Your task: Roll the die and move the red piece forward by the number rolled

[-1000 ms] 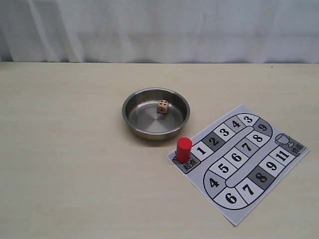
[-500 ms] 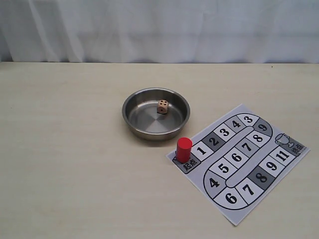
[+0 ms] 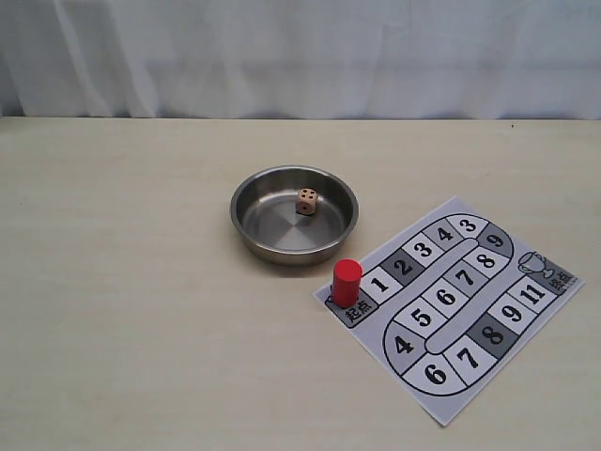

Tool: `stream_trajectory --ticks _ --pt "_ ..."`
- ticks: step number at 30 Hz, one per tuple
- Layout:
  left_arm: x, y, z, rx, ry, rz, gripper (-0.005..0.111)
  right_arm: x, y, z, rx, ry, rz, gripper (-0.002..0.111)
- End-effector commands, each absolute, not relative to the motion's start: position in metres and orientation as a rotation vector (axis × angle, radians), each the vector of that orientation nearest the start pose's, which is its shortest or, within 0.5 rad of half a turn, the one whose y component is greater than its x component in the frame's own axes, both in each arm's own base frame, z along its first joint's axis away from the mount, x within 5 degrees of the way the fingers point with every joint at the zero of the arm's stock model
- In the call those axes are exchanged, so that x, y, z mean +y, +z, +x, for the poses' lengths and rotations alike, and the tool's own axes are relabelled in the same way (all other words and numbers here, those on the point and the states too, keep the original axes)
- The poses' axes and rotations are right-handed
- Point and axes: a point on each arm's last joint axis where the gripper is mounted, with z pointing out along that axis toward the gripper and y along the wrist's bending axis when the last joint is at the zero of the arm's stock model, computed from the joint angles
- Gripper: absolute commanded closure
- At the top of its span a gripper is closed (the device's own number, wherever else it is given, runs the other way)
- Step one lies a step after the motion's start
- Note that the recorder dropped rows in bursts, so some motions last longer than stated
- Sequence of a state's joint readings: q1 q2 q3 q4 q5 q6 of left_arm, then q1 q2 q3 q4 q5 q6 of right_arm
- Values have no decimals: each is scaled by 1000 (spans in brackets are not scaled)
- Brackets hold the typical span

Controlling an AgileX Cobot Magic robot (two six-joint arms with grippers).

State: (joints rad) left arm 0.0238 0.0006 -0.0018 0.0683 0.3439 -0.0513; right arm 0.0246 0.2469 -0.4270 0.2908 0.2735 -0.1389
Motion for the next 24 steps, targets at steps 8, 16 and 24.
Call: stream_trajectory --ticks 8,16,24 --pt "3 183 54 1815 41 -31 107 14 353 134 1841 158 -57 104" --pt "3 183 54 1815 41 -31 107 33 335 190 2045 194 -319 104" --pt "3 183 54 1815 41 -31 107 75 326 246 2140 255 -569 80"
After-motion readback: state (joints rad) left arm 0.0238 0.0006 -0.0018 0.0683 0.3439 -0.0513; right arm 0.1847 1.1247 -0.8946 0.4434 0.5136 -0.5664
